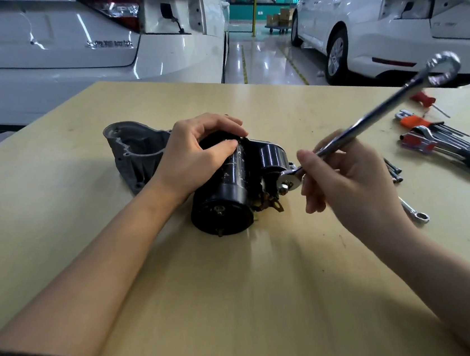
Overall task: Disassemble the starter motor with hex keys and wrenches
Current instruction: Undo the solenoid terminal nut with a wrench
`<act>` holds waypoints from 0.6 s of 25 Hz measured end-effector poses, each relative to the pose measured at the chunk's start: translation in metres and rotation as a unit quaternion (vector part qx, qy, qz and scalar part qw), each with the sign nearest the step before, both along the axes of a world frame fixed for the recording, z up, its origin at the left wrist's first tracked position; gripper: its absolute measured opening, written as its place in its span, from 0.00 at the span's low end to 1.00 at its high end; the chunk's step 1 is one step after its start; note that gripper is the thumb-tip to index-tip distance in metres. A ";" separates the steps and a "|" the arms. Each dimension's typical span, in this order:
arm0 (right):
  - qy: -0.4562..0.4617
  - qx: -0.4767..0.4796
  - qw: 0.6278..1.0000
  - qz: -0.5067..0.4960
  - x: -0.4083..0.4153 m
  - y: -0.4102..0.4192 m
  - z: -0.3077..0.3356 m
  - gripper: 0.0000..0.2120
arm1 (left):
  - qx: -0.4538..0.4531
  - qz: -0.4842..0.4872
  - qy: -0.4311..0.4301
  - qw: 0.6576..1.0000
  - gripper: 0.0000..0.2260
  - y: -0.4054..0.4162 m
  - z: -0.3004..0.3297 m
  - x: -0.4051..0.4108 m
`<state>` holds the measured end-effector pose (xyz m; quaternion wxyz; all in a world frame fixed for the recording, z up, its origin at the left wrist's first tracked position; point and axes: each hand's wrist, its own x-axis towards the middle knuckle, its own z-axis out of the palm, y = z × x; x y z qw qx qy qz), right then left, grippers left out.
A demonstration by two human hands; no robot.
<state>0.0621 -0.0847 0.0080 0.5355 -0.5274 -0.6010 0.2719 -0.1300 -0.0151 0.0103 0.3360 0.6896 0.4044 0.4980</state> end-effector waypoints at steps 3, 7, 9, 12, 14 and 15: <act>-0.213 0.054 0.975 0.026 -0.010 0.005 0.017 0.10 | 0.007 0.000 0.003 1.000 0.11 0.001 -0.002 0.000; -0.391 0.092 0.911 0.090 -0.027 0.010 0.021 0.12 | 0.015 0.008 -0.001 1.000 0.10 0.004 -0.003 0.000; -0.373 0.150 0.912 0.078 -0.028 0.006 0.013 0.13 | 0.019 0.007 0.007 1.000 0.11 0.003 -0.002 0.000; -0.194 0.176 0.965 0.022 -0.017 -0.003 -0.001 0.10 | 0.017 0.003 0.011 1.000 0.11 0.002 -0.001 0.001; -0.014 0.109 0.994 0.010 -0.007 -0.006 -0.004 0.09 | 0.009 0.007 0.011 1.000 0.10 0.001 -0.001 0.001; 0.066 0.063 0.996 -0.001 -0.002 -0.006 -0.004 0.10 | 0.008 0.008 0.011 1.000 0.10 0.001 0.000 0.001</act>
